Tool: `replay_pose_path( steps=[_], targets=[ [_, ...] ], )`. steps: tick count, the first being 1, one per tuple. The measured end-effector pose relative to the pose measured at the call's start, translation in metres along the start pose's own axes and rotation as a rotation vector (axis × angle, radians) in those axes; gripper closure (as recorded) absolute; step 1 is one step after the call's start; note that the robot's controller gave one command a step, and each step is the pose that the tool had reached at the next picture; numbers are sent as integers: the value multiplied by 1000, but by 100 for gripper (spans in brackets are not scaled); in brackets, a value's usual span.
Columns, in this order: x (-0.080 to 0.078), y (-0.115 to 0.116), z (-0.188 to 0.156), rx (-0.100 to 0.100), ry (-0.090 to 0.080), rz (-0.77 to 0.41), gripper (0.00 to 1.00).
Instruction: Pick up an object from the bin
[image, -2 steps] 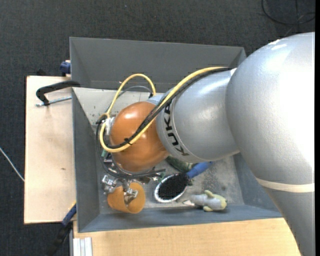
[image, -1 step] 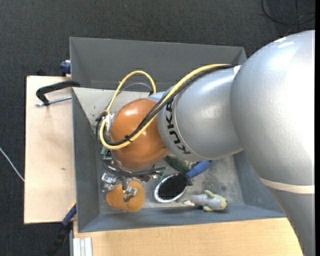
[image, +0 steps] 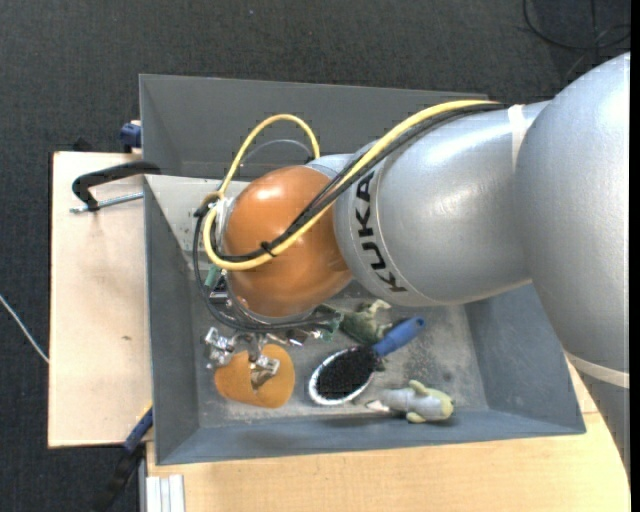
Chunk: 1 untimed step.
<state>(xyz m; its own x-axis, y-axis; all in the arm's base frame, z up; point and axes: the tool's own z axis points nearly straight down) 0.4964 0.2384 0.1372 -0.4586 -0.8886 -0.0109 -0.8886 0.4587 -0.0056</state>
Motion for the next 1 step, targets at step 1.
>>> replay_pose_path(
  steps=[1],
  targets=[
    [-4,-1,-60,1,-1,2,100]
  ],
)
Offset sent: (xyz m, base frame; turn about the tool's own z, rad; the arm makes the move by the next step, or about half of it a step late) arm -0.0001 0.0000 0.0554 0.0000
